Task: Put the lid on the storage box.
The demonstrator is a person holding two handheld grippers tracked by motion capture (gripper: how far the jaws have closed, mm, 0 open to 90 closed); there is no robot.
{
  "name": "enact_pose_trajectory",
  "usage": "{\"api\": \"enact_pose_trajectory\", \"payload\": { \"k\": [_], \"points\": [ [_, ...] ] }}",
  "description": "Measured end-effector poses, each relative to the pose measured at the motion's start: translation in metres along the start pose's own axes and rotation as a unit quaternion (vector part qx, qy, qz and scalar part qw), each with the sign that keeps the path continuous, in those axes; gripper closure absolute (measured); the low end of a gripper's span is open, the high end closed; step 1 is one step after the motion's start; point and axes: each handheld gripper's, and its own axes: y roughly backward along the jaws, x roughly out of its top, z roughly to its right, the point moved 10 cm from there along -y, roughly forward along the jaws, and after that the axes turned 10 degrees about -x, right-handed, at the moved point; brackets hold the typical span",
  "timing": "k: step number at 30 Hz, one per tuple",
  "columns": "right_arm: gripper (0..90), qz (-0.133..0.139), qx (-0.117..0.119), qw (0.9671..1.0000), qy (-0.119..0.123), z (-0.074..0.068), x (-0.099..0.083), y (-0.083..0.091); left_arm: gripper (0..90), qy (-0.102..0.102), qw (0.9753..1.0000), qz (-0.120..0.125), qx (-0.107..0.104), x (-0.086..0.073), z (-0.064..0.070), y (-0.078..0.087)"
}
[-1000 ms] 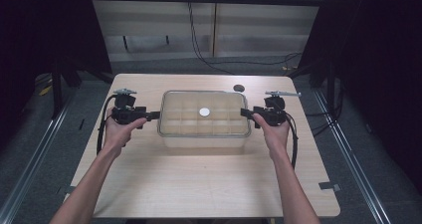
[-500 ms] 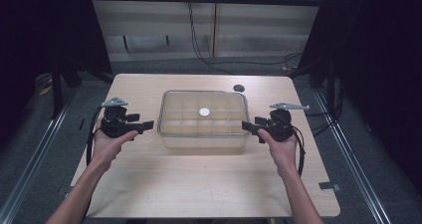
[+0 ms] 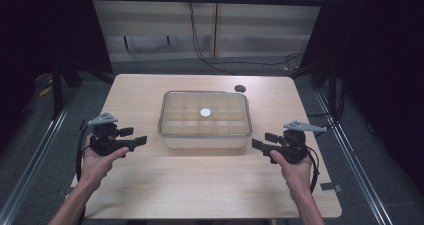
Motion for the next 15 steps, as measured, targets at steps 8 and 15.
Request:
{"api": "enact_pose_trajectory", "payload": {
  "k": [8,15],
  "points": [
    [33.4,0.003,0.008,0.9999,-0.007,-0.002,-0.026,0.015,29.4,-0.001,0.9997,-0.020,-0.012,-0.041,0.018,0.007],
    [32.6,-0.007,0.001,0.9999,-0.009,-0.001,-0.050,0.024,29.4,0.009,0.9996,-0.024,-0.009,-0.068,0.026,0.013]
  ]
}}
